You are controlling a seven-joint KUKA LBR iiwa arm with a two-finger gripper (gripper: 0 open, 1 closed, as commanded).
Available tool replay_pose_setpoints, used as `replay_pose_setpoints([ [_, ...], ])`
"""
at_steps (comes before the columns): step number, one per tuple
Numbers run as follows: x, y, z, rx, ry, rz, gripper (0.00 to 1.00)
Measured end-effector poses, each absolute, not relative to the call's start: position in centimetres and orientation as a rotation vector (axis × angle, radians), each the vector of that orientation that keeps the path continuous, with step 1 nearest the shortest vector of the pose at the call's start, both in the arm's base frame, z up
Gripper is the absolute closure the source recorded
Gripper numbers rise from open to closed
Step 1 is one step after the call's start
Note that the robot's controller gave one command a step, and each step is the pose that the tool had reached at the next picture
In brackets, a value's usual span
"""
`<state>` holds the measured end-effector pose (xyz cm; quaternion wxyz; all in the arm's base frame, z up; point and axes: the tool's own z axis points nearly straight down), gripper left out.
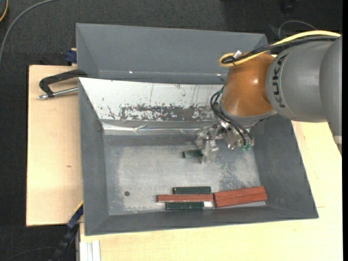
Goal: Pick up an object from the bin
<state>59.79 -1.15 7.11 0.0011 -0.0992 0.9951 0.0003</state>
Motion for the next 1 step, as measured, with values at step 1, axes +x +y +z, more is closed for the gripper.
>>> replay_pose_setpoints([
  [1,58.03,1.86,22.50,-0.677,3.053,-0.001,1.00],
])
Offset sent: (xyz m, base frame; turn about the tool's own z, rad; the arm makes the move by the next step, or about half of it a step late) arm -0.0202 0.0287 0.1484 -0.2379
